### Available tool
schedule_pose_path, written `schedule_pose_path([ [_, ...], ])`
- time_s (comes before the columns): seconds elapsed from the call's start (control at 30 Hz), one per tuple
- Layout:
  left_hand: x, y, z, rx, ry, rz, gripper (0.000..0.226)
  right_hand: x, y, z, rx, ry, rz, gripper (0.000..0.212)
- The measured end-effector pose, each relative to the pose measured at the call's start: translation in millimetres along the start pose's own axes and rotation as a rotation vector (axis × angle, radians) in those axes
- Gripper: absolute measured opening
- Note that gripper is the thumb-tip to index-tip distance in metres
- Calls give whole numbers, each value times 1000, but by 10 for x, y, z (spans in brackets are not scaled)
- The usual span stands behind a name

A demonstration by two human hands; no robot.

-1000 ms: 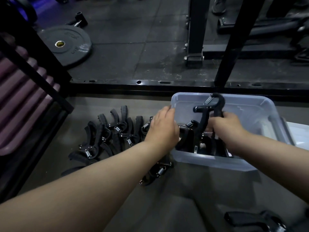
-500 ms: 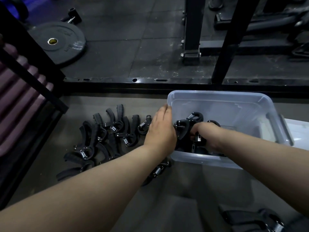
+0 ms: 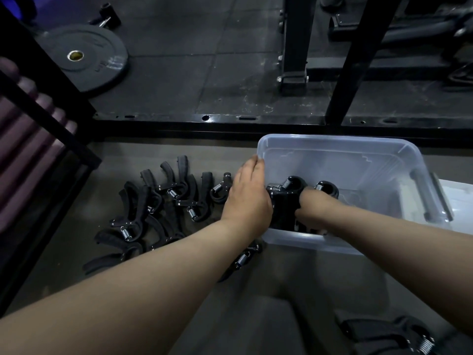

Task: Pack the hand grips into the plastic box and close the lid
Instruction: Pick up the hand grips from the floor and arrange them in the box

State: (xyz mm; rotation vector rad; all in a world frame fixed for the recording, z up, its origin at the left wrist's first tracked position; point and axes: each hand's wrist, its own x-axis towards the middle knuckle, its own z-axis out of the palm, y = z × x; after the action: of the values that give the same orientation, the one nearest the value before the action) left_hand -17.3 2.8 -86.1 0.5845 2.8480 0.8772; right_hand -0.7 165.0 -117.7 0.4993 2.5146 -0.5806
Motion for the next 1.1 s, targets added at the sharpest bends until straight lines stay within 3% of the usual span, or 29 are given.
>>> schedule_pose_path([
  [0.4, -1, -14, 19, -14, 6, -7, 64, 69, -22, 32, 79, 14, 15, 28],
  [0.57, 11, -21, 24, -13, 6, -4, 65, 56, -43, 60, -78, -35, -12, 28],
  [0.67, 9, -15, 26, -11, 9, -4, 65, 82, -25, 122, -114, -116, -7, 43],
  [1.1, 10, -18, 32, -8, 23, 0, 65, 139, 20, 152, 119, -11, 46, 50],
])
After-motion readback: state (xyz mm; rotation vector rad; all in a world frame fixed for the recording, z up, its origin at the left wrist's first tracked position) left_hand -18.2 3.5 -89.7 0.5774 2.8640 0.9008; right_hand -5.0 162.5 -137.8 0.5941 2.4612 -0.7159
